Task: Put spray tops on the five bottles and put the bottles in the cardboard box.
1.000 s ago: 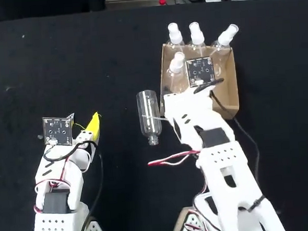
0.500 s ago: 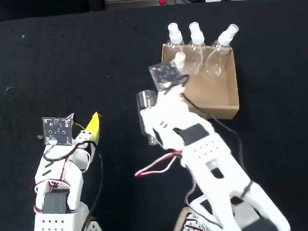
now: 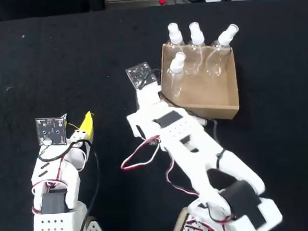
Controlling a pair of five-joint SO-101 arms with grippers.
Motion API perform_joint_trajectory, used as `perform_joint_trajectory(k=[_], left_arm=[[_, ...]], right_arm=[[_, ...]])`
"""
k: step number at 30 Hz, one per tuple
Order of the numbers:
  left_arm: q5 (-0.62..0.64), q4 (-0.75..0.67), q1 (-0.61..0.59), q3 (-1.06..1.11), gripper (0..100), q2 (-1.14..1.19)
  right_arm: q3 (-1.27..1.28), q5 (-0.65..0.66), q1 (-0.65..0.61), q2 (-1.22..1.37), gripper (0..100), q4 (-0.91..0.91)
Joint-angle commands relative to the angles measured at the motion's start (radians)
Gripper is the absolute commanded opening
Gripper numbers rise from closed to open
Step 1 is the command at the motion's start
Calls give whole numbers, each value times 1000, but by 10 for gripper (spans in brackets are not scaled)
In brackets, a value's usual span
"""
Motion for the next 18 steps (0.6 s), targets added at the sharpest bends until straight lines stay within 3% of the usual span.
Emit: perform_joint_trajectory(k=[1, 9, 18], left_arm=[[-3, -6, -5, 22, 209, -6], [-6, -6, -5, 22, 209, -6], [-9, -6, -12, 22, 209, -6]], right_arm=[[-76, 0, -32, 39, 247, -2], [-111, 2, -109, 105, 247, 20], [-150, 199, -149, 119, 247, 95]])
